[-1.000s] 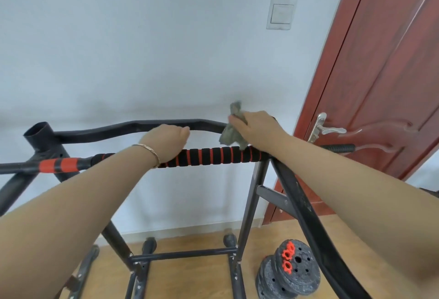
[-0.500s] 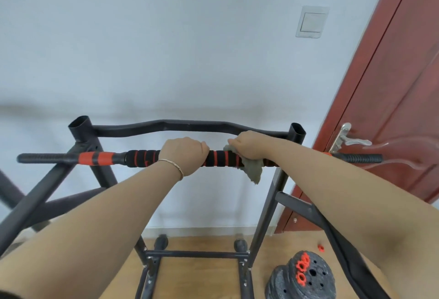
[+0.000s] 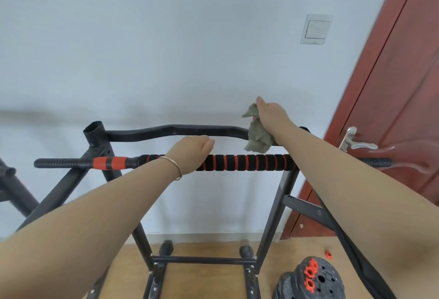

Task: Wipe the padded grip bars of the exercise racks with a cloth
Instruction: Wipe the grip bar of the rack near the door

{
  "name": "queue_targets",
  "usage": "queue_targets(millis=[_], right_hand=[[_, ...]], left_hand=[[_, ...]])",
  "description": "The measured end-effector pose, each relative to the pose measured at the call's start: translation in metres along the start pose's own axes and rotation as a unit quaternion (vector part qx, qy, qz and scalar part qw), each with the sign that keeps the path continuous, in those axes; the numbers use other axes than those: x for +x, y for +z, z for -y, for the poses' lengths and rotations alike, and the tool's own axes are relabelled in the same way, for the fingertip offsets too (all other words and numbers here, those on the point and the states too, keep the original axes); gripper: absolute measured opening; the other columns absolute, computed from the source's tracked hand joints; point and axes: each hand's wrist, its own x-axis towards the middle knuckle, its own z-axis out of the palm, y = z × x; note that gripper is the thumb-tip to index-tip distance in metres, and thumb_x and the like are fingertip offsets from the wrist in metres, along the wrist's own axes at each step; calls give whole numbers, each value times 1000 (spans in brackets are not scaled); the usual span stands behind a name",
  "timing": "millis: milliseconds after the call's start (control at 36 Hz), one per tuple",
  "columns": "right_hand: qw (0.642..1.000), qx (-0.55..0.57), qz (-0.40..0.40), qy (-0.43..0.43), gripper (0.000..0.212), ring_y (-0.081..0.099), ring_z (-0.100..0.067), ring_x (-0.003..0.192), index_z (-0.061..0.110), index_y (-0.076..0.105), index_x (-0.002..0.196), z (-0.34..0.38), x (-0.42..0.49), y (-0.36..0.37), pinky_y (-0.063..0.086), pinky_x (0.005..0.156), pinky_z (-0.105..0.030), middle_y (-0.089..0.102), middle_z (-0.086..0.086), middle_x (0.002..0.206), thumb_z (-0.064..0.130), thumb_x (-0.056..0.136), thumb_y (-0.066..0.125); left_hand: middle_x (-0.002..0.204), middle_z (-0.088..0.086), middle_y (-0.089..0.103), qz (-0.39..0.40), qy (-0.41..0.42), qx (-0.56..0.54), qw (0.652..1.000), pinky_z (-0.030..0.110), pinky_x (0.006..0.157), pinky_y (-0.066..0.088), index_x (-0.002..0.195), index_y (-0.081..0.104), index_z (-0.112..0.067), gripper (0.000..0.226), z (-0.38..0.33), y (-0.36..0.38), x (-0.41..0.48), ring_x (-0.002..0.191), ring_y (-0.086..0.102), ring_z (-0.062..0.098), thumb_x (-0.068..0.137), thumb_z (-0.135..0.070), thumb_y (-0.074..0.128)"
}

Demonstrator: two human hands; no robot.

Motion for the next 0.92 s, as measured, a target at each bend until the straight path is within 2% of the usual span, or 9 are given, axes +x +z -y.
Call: queue_targets(millis=[111,250,361,472,583,722,806,861,917], right_hand=[[983,139,43,111,43,69,-25,97,21,67,111,25,-17,-1,60,75,-40,73,-3,105,55,100,42],[960,191,186,82,41,73,-28,101,7,65,115,31,-37,4,59,89,-47,75,-10,112,43,98,59],[941,209,264,42,37,65,-36,117,-9,58,120,21,-49,2,53,99,-50,67,-20,124,19,98,63],[936,212,279,39,31,68,-34,113,-7,61,122,12,-59,-4,58,93,-42,69,-23,120,6,95,66],[953,163,250,44,26,72,-24,98,3,68,117,10,-66,-7,58,79,-31,74,-14,111,12,93,70],[964,132,227,45,29,57,-15,78,8,76,108,14,-75,4,43,59,-25,70,-9,100,31,90,75],[966,144,212,36,33,54,-20,87,9,77,105,18,-77,16,46,70,-29,69,-7,102,37,89,75],[957,198,210,21,30,67,-25,103,6,76,108,22,-79,25,53,92,-36,73,-9,113,30,91,73],[940,256,227,2,29,66,-32,117,0,71,115,27,-82,34,52,102,-41,70,-19,120,20,93,69]], left_hand=[[96,-6,71,-2,-25,-225,974,37,83,55,99,66,-23,40,-13,-10,4,90,66,11,97,-51,38],[94,-13,75,22,-50,-415,908,23,77,58,105,71,-30,31,-28,-19,7,90,71,3,91,-53,57],[89,-5,77,26,-49,-406,912,18,70,56,93,74,-27,16,-24,-25,1,87,72,12,90,-40,68],[93,-2,76,30,-57,-378,924,36,92,55,89,72,-23,15,-14,-32,-5,95,71,22,88,-38,71],[94,2,75,21,-59,-390,919,42,93,56,89,71,-21,12,-3,-41,-11,95,70,24,87,-32,73],[97,8,73,3,-74,-402,912,38,87,59,94,65,-17,13,9,-54,-18,91,71,25,93,-29,66],[94,5,69,-15,-85,-405,910,38,85,60,94,61,-15,11,16,-65,-25,89,69,22,96,-26,63],[94,6,69,-28,-88,-397,913,40,86,59,94,61,-14,11,21,-74,-30,90,69,24,96,-25,63],[95,8,72,-40,-86,-378,921,41,87,59,93,63,-14,11,29,-83,-38,91,69,27,95,-24,64]])
